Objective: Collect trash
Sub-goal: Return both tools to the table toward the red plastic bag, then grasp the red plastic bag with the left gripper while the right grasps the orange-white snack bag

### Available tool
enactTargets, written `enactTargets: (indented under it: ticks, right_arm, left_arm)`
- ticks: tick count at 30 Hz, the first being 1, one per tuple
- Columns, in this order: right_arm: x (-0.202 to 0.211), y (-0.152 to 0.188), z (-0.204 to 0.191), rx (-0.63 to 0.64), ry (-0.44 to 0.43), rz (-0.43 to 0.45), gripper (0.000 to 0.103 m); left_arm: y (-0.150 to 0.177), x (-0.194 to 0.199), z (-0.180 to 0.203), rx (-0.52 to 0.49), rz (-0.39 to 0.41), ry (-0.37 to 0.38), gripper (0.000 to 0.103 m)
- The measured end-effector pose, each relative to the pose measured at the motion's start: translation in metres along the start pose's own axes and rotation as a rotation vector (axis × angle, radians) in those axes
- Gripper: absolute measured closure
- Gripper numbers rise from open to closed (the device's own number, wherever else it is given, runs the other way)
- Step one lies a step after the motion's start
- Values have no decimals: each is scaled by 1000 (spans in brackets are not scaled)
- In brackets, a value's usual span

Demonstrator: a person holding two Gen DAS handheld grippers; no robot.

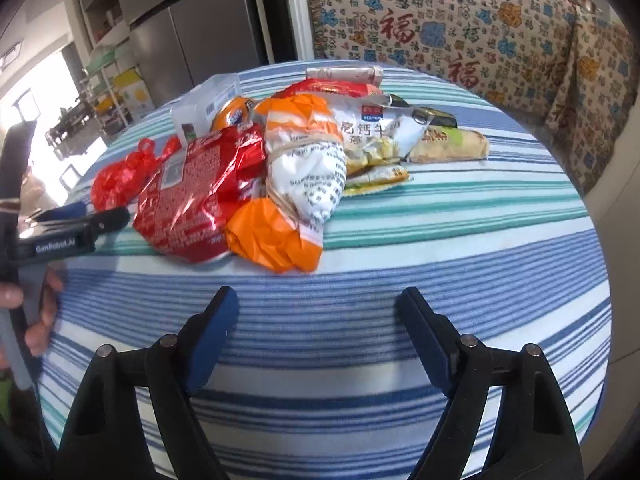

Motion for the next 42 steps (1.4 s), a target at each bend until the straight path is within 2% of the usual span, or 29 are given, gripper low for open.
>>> enactTargets:
  ticks: [3,5,6,7,11,14,15,16,18,19,21,25,29,31,33,39,40,41,42]
  right_arm:
    - [-4,-10,-4,-10,-32,22,22]
    - [-5,-14,-8,-20,-61,26,36]
    - [-5,-15,-9,-18,-68,29,59]
    - [-5,-15,-11,-9,-69,27,70]
    - [4,-2,-7,-8,-65,2,71]
    - [16,17,10,-20,-23,-22,72]
    - [18,21,16,-25,-11,-28,79]
    - [22,25,21,-28,-3,-30,81]
    - [27,30,29,-31,12,-29,77]
    - [29,31,32,-36,15,-20,60]
    - [37,28,36,-46,13,5,43]
    - [51,12,51,-101,25,58,40]
    - [43,-2,82,-150,88,41,37]
    - [36,-7,87,-127,78,7,26]
    - [27,-12,86,-92,55,-29,26]
    - [-5,-26,75,40,76,-98,27]
    - [-10,-27,75,55,80,-112,30]
    - [-13,-27,74,68,79,-124,40]
    - [-17,-25,73,85,79,-149,59]
  left_arm:
    - [1,1,1,7,7,-7,0]
    - [2,1,0,10,8,-7,0]
    - [2,2,-1,10,8,-5,0]
    - [2,2,-1,13,8,-2,0]
    - [3,2,-1,8,8,2,0]
    - [3,3,-1,-4,4,12,0]
    - [4,4,0,-12,2,20,0]
    - [4,4,0,-18,0,30,0]
    - [5,7,2,-15,12,70,0]
    - [4,9,3,-9,23,109,0]
    - [2,11,4,5,33,159,0]
    - [-2,12,8,-51,29,153,1]
    - [-6,13,20,-126,7,166,1]
    - [-12,14,23,-153,7,175,1]
    - [-16,14,26,-170,1,186,1]
    - [-29,6,37,-234,-31,181,1]
    - [-30,5,35,-232,-33,179,2]
    - [-31,4,34,-229,-36,182,5]
    - [-31,2,34,-225,-41,183,16]
Point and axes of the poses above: each gripper's, at about its wrist camera, not at the fingertips, and x roughly against the way its jaws point, z to its right, y to its underside, the point moved 10 cm from there along -x, roughly the way its jaws point, and after that the axes turned 12 degrees about y, right-handed, at the moved point
